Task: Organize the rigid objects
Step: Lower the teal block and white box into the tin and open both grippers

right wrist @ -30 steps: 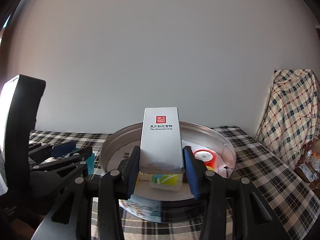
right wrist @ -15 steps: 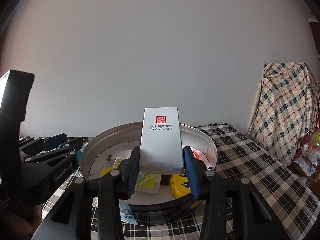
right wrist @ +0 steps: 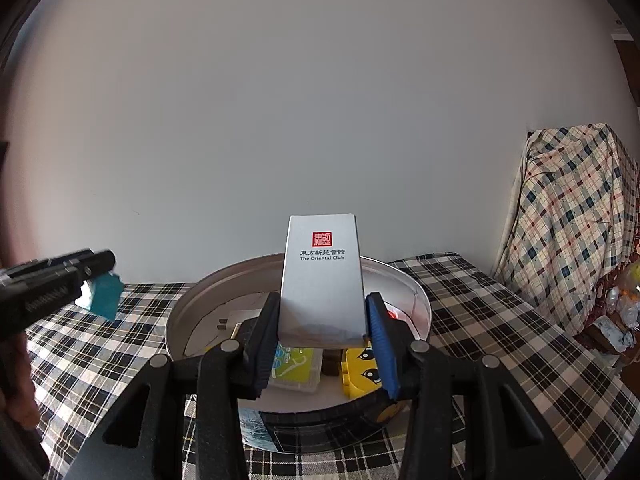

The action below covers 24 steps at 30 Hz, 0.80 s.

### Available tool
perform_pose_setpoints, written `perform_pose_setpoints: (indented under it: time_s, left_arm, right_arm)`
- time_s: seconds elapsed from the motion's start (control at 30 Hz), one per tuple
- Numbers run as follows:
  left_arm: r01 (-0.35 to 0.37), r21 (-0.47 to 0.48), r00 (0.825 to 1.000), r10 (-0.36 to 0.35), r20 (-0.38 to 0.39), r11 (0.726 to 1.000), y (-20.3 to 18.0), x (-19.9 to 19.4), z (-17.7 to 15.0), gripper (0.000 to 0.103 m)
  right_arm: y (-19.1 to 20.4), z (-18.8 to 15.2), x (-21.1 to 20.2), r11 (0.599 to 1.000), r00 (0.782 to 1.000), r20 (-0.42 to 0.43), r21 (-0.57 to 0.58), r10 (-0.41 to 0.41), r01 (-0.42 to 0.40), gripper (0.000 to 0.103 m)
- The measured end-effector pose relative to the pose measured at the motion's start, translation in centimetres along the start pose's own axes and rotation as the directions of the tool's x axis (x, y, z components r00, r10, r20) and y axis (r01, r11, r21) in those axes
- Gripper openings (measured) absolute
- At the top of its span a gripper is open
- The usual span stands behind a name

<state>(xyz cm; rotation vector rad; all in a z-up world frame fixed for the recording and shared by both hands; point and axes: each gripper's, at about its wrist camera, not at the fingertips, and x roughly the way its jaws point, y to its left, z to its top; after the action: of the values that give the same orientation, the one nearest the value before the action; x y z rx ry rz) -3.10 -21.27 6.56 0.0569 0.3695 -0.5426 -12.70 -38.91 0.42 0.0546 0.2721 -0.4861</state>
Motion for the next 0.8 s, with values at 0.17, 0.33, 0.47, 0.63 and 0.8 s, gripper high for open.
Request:
perform_pose_setpoints:
  time_s: [0.17, 0.33, 0.47, 0.63, 0.8]
  left_arm:
    - [0.050, 0.033, 0.998, -0.051, 0.022, 0.998, -2.6, -0.1, 0.6, 0.030]
    - [0.103, 0.039, 0.995, -0.103, -0.013, 0.994, -5.4, 1.3, 0.7, 0.030]
    - [0.120, 0.067, 0.993, -0.119, -0.021, 0.990, -7.8, 1.7, 0.5, 0.030]
    - [0.213, 0.043, 0.976, -0.211, -0.056, 0.976, -9.8, 3.6, 1.1, 0.030]
    - [0.334, -0.017, 0.942, -0.335, -0.020, 0.942, -8.6, 3.3, 2.3, 0.030]
  right_arm:
    - [-0.5, 0.1, -0.2, 1.000, 1.000, 0.017, -0.009, -0.010, 0.011, 0.045]
    - [-1.8, 0.3, 0.0, 0.999, 0.999, 0.030, -0.023, -0.037, 0.038, 0.045]
    - [-3.4, 0.5, 1.0, 0.998, 0.998, 0.020, -0.027, -0.063, 0.064, 0.045]
    - [-4.7, 1.3, 3.3, 0.996, 0.997, -0.017, -0.039, -0.078, 0.077, 0.045]
    - [-5.2, 2.5, 5.1, 0.998, 0.998, -0.038, -0.035, -0.056, 0.055, 0.045]
